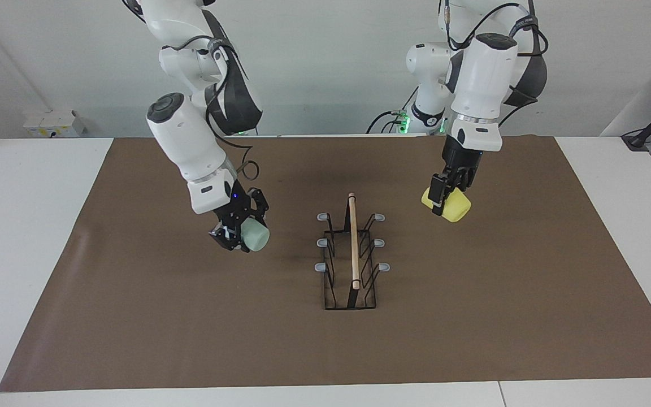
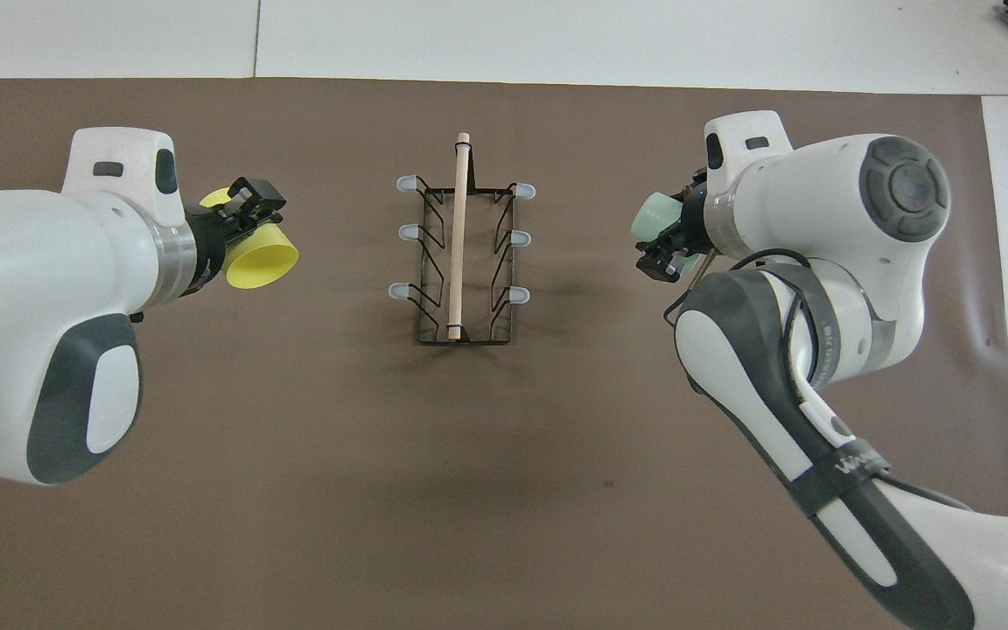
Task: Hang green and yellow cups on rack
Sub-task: 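Carry the yellow cup with the left gripper while the right gripper carries the green cup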
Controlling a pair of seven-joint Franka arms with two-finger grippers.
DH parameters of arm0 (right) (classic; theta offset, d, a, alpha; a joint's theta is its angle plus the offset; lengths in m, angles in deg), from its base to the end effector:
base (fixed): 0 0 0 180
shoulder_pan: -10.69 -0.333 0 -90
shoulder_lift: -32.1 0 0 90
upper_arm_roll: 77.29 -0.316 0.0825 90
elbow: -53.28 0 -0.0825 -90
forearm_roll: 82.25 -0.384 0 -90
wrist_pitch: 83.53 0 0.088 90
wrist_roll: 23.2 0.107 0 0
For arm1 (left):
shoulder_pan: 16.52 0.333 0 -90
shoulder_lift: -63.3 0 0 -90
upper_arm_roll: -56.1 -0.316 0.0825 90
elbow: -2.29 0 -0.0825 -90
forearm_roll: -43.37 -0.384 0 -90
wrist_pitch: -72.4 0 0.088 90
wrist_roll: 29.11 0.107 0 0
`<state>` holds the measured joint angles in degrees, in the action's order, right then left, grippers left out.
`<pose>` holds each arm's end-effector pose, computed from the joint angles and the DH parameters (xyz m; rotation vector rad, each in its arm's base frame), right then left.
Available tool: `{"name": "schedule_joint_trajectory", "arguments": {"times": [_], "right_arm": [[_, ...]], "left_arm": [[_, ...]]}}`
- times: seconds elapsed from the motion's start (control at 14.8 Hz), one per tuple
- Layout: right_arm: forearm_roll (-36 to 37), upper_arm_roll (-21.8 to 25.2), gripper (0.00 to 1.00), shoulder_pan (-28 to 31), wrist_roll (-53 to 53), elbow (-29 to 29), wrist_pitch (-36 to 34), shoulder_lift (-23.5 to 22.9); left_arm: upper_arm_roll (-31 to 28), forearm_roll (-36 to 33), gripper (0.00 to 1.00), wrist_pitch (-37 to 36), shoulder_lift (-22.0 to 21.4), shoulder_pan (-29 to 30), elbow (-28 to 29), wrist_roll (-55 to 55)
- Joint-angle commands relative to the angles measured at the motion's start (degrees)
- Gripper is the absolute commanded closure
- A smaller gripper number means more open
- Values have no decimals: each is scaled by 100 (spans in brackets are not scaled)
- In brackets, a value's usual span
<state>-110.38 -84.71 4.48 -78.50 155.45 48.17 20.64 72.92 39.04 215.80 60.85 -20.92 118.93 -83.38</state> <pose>0.6268 0.1569 0.4771 -2.4821 -1.2358 -0.6293 0.5419 -0.2133 0.5186 2.7212 0.7310 0.6412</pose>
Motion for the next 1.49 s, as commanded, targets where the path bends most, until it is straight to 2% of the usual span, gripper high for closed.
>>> {"name": "schedule_joint_trajectory", "arguments": {"times": [0.0, 0.14, 0.41, 0.61, 0.88, 1.02, 1.15, 1.42], "right_arm": [[-903, -58, 100, 77, -384, 329, 75, 389], [-1674, -58, 100, 155, -726, 452, 66, 494], [-3459, -49, 100, 243, -1964, 979, 145, 793], [-4382, -58, 100, 305, -2607, 1383, 154, 1021], [-5684, -58, 100, 288, -3346, 1840, 163, 1285], [-6342, -58, 100, 235, -3671, 2033, 163, 1338], [-7141, -58, 100, 191, -4337, 2175, 154, 1330], [-8777, -58, 100, -177, -5437, 2447, 137, 1321]], "left_arm": [[172, -532, 100, 452, -168, 45, 403, -188], [268, -1180, 100, 461, -150, 18, 430, -817], [462, -3613, 100, 469, 113, 1, 439, -3539], [690, -5004, 100, 356, 298, -26, 430, -5247], [858, -5200, 100, 127, 333, -96, 421, -5611], [919, -5611, 100, -74, 464, -114, 369, -5934], [1042, -6331, 100, -311, 570, -114, 377, -6653], [1306, -6607, 100, -725, 754, -131, 298, -7000]]}}
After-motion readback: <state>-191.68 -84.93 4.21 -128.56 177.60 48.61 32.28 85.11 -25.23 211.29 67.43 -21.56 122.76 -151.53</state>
